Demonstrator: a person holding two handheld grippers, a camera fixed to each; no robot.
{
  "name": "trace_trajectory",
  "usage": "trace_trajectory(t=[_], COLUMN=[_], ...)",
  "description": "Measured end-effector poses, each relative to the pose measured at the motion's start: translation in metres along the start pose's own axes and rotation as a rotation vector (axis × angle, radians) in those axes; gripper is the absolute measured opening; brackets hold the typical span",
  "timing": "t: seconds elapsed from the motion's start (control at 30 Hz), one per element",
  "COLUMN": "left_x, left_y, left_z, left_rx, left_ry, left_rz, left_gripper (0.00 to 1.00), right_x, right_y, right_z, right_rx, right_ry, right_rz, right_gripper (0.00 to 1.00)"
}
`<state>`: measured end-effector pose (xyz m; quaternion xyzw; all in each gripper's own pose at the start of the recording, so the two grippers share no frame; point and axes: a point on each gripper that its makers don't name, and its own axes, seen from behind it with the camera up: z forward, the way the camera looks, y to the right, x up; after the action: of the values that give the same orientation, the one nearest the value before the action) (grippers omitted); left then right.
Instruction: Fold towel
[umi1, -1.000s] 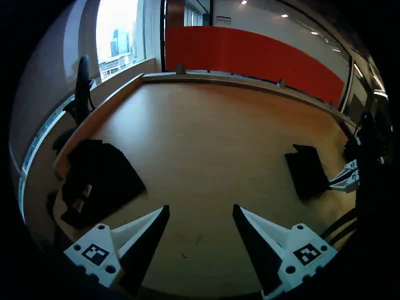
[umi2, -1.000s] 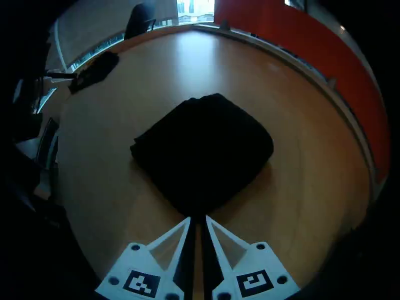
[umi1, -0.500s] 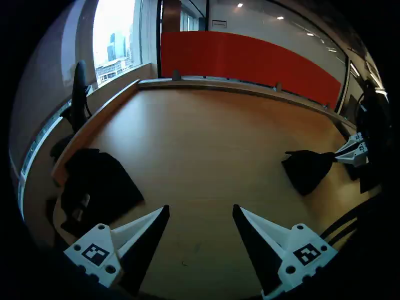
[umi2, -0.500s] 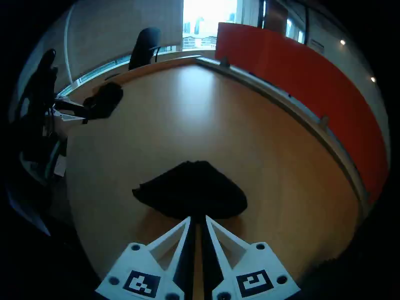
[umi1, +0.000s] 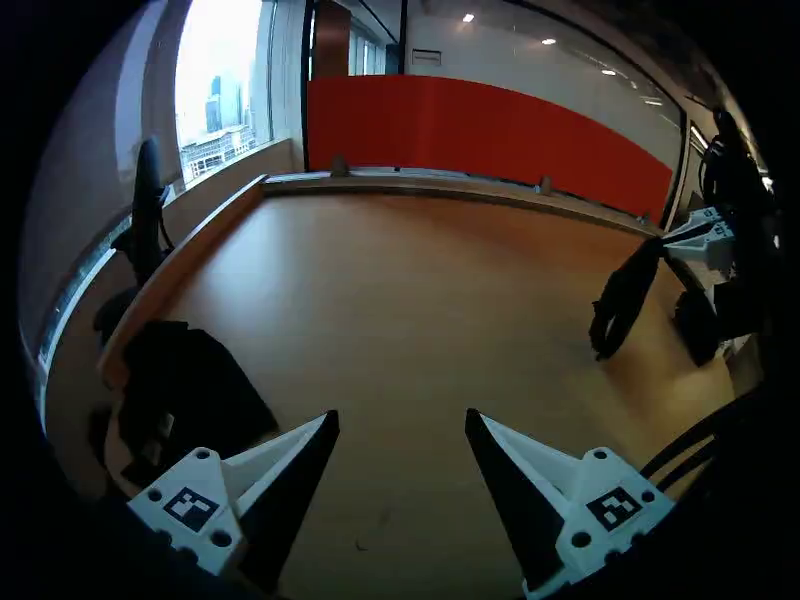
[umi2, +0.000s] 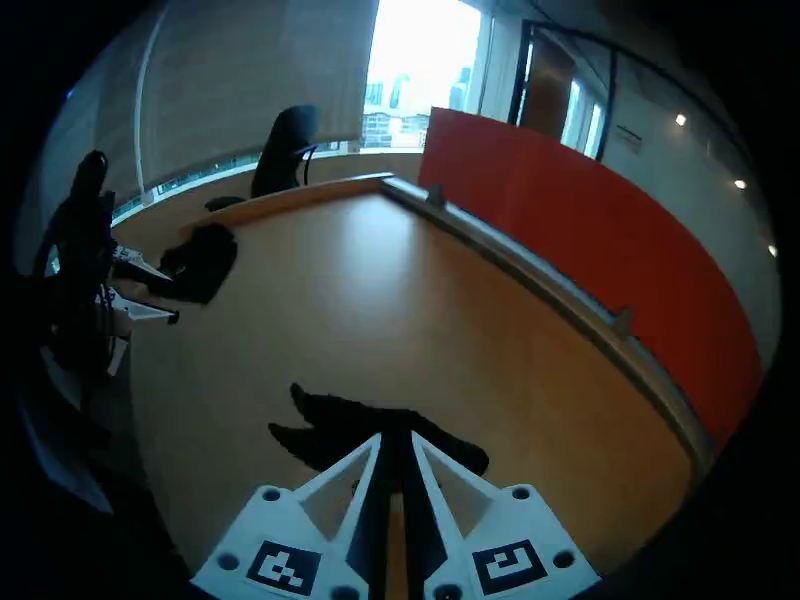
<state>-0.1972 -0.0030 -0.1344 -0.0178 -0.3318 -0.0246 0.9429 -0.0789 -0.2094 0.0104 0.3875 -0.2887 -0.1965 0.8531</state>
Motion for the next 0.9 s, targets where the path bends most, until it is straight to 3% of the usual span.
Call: trace_trajectory(t=[0.4, 0.9], left_x=[0.009, 0.016], left_y=[0.012, 0.021], left_z=[0.002, 0.005], left_rx=[-0.022, -0.025], left_ry=[0.014, 0.009], left_rz=[0.004, 0.013], left_gripper=[0.94, 0.94], right_x=[0.01, -0.021], right_y=[0.036, 0.106], right_z=[-0.029, -0.07], right_rx=[-0.05, -0.112], right_ry=[0.021, 0.01], right_rz=[0.001, 0.074], right_gripper=[0.06, 0.06])
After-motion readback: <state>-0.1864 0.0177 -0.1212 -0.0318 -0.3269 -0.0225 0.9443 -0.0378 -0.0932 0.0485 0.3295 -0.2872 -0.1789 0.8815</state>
